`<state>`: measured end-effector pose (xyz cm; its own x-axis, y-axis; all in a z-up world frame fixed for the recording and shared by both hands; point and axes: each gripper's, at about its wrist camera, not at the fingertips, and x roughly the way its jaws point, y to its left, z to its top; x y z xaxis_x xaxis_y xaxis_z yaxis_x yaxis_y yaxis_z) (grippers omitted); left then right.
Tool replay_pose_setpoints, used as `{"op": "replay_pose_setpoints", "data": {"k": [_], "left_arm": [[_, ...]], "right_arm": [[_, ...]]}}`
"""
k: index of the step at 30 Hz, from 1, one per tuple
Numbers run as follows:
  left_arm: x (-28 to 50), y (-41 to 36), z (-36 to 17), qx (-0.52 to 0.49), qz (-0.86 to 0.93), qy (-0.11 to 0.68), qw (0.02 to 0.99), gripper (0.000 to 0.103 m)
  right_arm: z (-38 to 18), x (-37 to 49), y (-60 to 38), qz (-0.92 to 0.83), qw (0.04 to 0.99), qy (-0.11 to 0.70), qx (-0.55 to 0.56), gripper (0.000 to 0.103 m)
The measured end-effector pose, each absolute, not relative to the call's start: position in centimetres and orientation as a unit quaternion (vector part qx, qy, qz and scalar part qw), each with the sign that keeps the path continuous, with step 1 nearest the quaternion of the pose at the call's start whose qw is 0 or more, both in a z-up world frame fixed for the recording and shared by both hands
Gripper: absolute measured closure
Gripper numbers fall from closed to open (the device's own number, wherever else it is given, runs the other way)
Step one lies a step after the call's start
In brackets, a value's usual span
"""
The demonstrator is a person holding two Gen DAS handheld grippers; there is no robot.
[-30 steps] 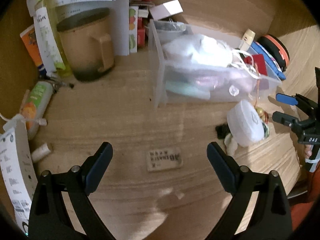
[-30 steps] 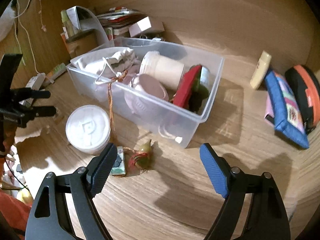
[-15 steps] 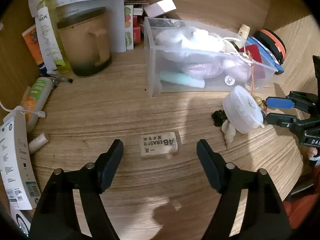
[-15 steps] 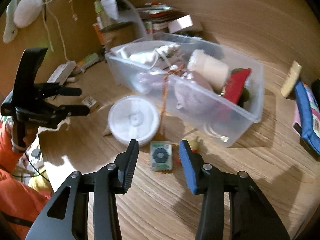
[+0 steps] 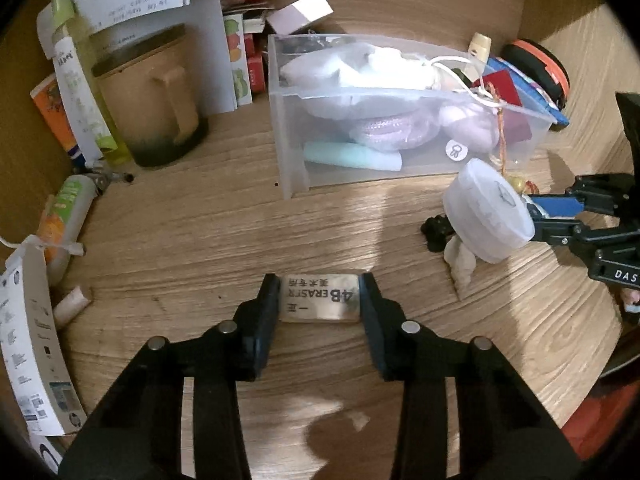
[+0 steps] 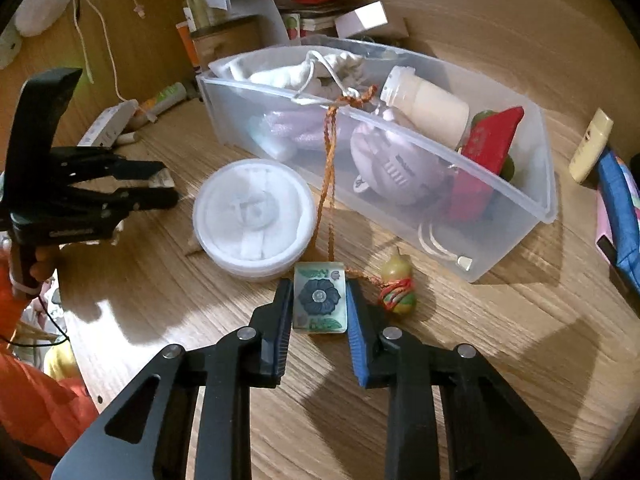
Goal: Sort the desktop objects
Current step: 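Grasp the white eraser with the left gripper while the right grasps the green square charm, then carry the eraser and green charm over the clear box and release both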
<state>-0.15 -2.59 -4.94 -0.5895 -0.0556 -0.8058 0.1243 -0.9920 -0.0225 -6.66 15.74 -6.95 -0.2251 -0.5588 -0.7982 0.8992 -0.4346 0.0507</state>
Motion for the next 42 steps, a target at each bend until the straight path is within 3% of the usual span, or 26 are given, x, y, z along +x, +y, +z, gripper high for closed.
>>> {"op": "replay_pose_setpoints", "data": {"k": [25,42], "left_arm": [[-2.5,-1.1,2.5,0.35,-0.936,0.027,0.022,0.064],[-7.1,0.0,2.8,0.346,-0.938,0.016,-0.001,0.064]], "right_arm": [[0.0,-9.4,19.0,-0.804,0.478,0.143,0.323,0.08],[-0.5,-13.4,18.8,-0.817,0.451,0.145,0.328,0.08]]}}
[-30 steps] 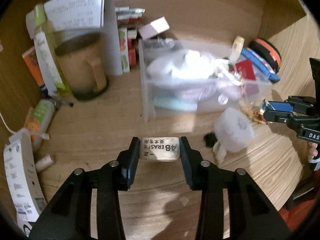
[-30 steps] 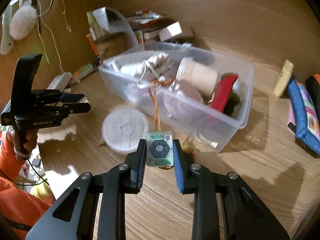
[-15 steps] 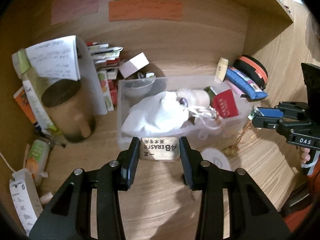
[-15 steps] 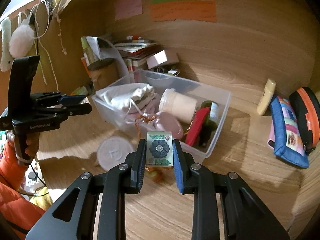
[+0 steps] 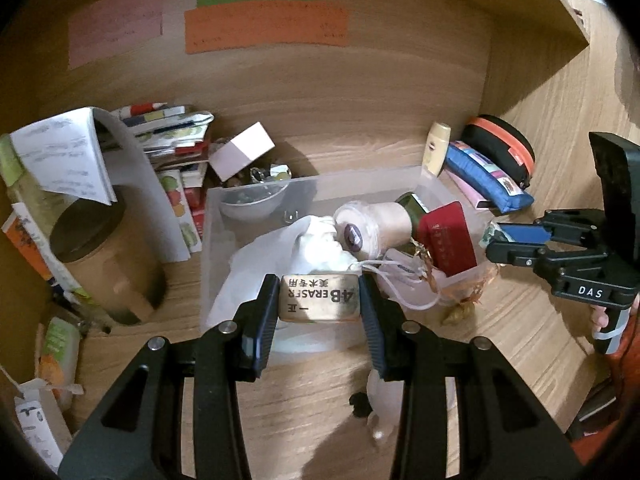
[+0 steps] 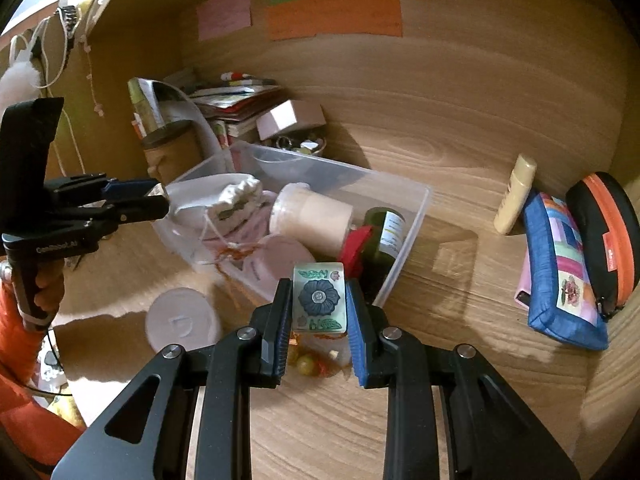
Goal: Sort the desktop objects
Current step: 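Carry the eraser and green charm over the clear box and release both, then grasp the white round lidded container with the left gripper while the right grasps the gold tassel ornament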
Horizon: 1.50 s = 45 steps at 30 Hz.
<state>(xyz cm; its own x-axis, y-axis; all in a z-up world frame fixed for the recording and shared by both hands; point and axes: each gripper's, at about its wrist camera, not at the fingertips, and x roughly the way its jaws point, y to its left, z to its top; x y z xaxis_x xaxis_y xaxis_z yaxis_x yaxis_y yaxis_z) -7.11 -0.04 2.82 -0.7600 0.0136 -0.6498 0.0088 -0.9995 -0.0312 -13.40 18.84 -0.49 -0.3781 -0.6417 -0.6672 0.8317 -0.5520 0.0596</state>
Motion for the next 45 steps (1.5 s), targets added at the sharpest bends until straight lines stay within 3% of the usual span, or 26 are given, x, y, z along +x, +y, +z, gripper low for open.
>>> {"op": "replay_pose_setpoints", "data": {"k": [14,17,19,25,27,31,33,45], "left_arm": [[-9.2,0.5,0.9,-0.372,0.928,-0.007,-0.008,0.063],[-8.9,0.5,1.2,-0.371,0.928,-0.01,-0.008,0.062],[-8.6,0.5,1.5,-0.366,0.931,-0.011,-0.007,0.06],[-7.1,0.8,2.8,-0.345,0.939,-0.001,-0.008,0.051],[-6.5,0.9,3.2,-0.336,0.942,0.004,-0.012,0.042],[-5.3,0.9,3.6,-0.326,0.945,0.008,-0.016,0.037],[-4.9,0.9,3.5,-0.327,0.945,0.01,-0.017,0.033],[-2.4,1.6,1.4,-0.36,0.933,0.019,-0.02,0.029]], "right_arm": [[-1.1,-14.1,18.6,-0.82,0.445,0.149,0.327,0.077],[-1.0,-14.0,18.7,-0.819,0.447,0.147,0.328,0.07],[-0.9,-13.6,18.8,-0.82,0.447,0.148,0.326,0.062],[-0.4,-12.5,19.1,-0.827,0.438,0.155,0.315,0.06],[-0.1,-12.1,19.3,-0.83,0.435,0.156,0.313,0.059],[0.3,-11.5,19.7,-0.832,0.432,0.153,0.312,0.048],[0.4,-11.1,19.9,-0.835,0.429,0.151,0.31,0.047],[-0.8,-9.6,20.9,-0.822,0.436,0.15,0.334,0.047]]}}
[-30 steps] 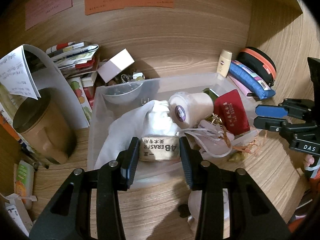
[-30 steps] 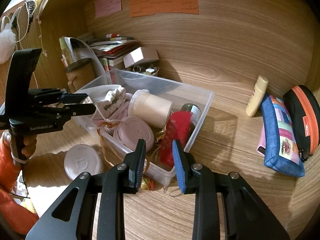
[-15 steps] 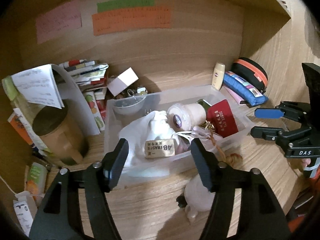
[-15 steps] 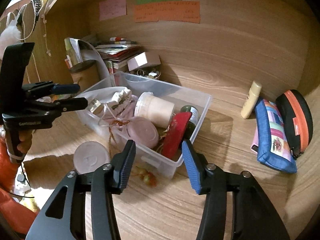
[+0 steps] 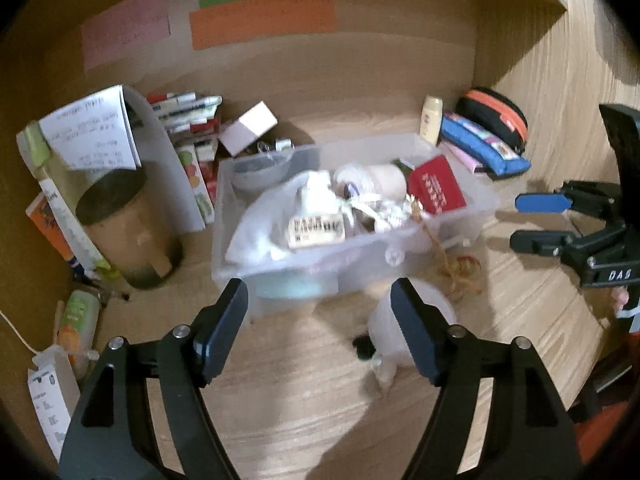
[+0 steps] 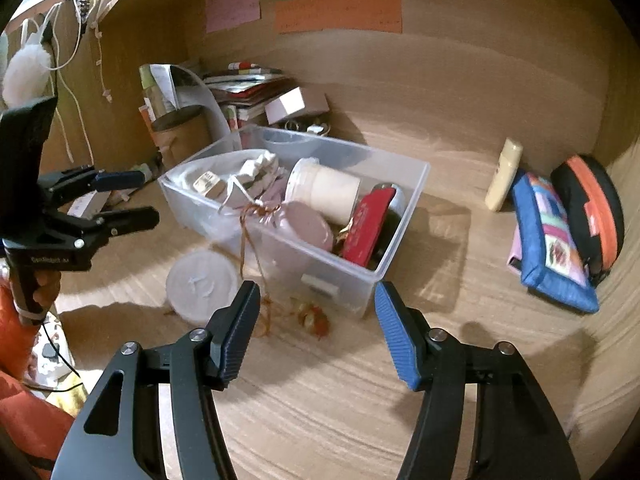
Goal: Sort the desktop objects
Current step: 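Grasp the white round lidded container with the left gripper while the right grasps the gold tassel ornament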
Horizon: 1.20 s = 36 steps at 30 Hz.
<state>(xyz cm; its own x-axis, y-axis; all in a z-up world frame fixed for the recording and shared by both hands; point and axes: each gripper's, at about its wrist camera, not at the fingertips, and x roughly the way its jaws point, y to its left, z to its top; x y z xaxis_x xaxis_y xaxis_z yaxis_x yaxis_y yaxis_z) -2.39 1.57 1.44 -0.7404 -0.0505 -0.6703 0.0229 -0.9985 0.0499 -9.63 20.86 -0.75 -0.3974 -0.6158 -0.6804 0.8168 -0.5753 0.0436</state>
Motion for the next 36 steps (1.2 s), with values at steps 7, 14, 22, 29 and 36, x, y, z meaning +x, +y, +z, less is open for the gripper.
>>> {"op": "replay_pose_setpoints", "data": {"k": [7,14,22,29,36], "left_arm": [[-1.8,2.2,-0.4,0.391,-0.92,-0.016,0.004,0.029],[-1.9,4.6,-1.9,0.407,-0.912,-0.033,-0.026,0.028],[-2.8,6.3,-3.1,0.424,-0.903,-0.046,-0.053,0.025],[-4.5,6.8,-3.8,0.43,-0.899,-0.049,-0.062,0.025],[-5.6,7.0,-4.0,0.424,-0.901,-0.056,-0.068,0.036]], "right_arm": [[-1.7,-9.5,21.0,-0.816,0.435,0.151,0.349,0.047],[-3.4,-9.9,20.6,-0.806,0.434,0.153,0.372,0.047],[-5.3,-10.6,19.6,-0.794,0.435,0.162,0.393,0.047],[-6.4,-11.1,18.0,-0.78,0.447,0.167,0.406,0.05],[-6.9,-11.1,16.8,-0.775,0.45,0.177,0.408,0.077]]}}
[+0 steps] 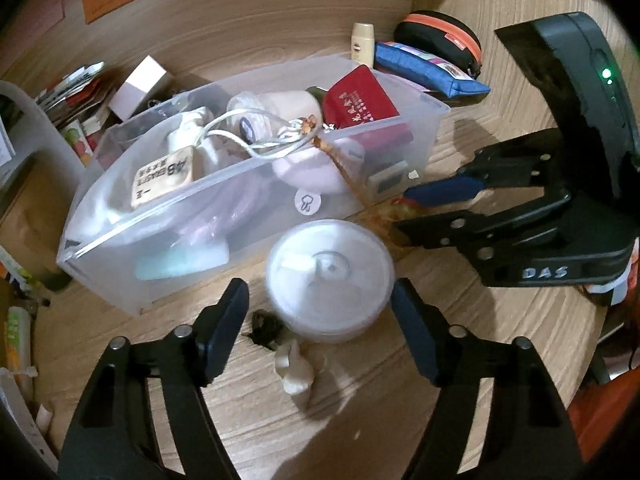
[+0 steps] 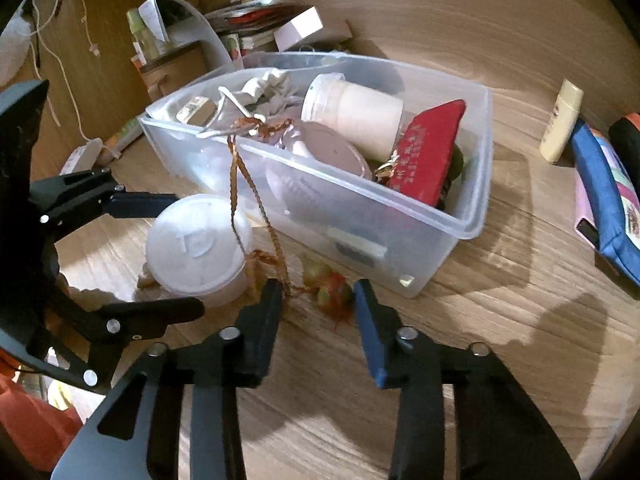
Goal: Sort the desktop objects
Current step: 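Grasp the white round lidded container with the left gripper while the right grasps the gold tassel ornament, then lower the white container and tassel ornament into the clear box and release both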
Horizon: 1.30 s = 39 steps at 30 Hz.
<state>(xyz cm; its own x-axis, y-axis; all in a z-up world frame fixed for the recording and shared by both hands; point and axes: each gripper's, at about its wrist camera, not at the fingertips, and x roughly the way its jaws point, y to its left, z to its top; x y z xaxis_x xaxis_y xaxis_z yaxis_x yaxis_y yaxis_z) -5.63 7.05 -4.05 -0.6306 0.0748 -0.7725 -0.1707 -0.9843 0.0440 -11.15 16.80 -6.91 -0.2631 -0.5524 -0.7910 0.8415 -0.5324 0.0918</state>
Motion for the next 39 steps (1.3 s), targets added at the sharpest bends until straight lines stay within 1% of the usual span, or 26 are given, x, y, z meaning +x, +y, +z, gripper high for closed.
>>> {"op": "replay_pose_setpoints", "data": {"k": [1,4,10,13,27,39], "left_arm": [[-5.8,7.0,-4.1,-0.426,0.9,0.055,0.07,0.038],[-6.1,7.0,-4.3,-0.423,0.902,0.051,0.069,0.038],[-5.9,6.3,-4.0,-0.418,0.905,0.039,0.062,0.039],[-5.5,5.9,-3.5,-0.409,0.91,0.03,0.059,0.039],[-2.5,4.3,0.6,-0.348,0.937,-0.007,0.036,0.039],[-2.5,2.4,4.6,-0.294,0.956,-0.011,0.009,0.039]], "right_arm": [[-7.1,-11.2,16.6,-0.774,0.449,0.179,0.41,0.08],[-7.4,-10.7,16.1,-0.779,0.444,0.197,0.396,0.085],[-7.1,-9.9,16.1,-0.781,0.45,0.204,0.382,0.085],[-6.1,-9.7,16.7,-0.785,0.456,0.188,0.374,0.085],[-1.2,-7.9,19.0,-0.812,0.465,0.15,0.319,0.085],[1.3,-9.2,19.6,-0.834,0.455,0.135,0.28,0.085]]}}
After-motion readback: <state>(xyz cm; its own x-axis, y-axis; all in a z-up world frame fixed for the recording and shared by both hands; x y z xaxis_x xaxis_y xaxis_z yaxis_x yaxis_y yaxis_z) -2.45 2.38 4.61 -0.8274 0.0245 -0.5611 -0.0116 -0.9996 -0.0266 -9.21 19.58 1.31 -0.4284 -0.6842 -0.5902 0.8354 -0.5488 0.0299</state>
